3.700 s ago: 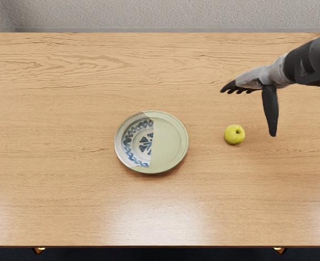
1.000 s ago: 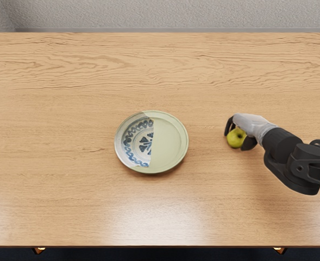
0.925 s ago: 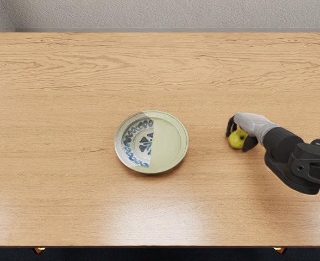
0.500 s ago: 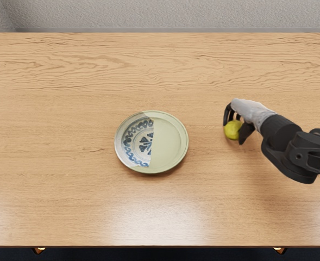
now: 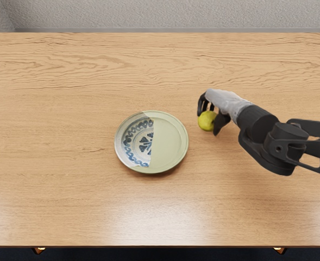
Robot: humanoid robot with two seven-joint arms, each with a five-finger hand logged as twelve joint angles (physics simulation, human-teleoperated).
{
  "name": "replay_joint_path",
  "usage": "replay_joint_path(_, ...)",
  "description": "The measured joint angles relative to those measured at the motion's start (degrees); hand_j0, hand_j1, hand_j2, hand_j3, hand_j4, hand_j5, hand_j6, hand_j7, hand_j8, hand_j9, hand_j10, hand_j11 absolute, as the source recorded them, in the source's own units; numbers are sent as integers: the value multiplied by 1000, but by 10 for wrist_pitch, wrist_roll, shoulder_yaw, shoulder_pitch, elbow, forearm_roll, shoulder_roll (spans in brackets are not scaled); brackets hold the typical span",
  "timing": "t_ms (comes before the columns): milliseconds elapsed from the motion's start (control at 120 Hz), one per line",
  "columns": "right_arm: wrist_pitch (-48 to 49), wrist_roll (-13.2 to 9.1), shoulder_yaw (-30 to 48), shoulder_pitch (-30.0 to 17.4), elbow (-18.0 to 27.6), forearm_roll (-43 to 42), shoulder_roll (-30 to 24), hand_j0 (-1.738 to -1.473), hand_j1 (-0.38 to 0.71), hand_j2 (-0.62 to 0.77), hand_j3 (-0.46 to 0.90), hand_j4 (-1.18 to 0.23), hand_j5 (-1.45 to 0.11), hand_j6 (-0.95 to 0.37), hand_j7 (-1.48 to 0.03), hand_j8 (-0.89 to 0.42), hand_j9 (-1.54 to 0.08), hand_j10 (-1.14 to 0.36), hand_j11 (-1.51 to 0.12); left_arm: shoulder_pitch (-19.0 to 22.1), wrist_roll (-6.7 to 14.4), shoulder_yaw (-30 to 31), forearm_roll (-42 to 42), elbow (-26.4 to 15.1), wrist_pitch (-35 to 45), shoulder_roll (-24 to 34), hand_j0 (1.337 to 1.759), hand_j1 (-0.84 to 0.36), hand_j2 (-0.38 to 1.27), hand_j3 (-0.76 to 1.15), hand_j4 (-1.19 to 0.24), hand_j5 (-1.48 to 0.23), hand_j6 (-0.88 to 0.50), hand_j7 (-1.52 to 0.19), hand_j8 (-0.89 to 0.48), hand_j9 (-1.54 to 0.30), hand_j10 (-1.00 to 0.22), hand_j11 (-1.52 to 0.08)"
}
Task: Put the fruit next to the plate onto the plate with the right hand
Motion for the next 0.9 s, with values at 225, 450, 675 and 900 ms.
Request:
replay_joint_path(225, 3, 0, 20, 16, -1, 3, 40, -1658, 319, 550, 1, -655, -1037, -460, -977, -469, -1012, -729, -1016, 0, 0, 0, 0, 0, 0, 0, 1658, 349, 0, 0, 0, 0, 0, 0, 0, 0, 0, 0)
replay_joint_path(450, 3, 0, 24, 19, -3, 4, 80, -1658, 320, 564, 0, -665, -1025, -471, -972, -482, -1012, -721, -1017, 0, 0, 0, 0, 0, 0, 0, 1658, 349, 0, 0, 0, 0, 0, 0, 0, 0, 0, 0)
replay_joint_path(675, 3, 0, 24, 18, -8, 3, 107, -1658, 322, 563, 0, -669, -1016, -473, -968, -483, -1003, -721, -1008, 0, 0, 0, 0, 0, 0, 0, 1658, 349, 0, 0, 0, 0, 0, 0, 0, 0, 0, 0)
replay_joint_path(900, 2, 0, 19, 3, -23, 2, 122, -1657, 320, 563, 0, -675, -1007, -475, -965, -489, -996, -721, -1000, 0, 0, 0, 0, 0, 0, 0, 1658, 349, 0, 0, 0, 0, 0, 0, 0, 0, 0, 0)
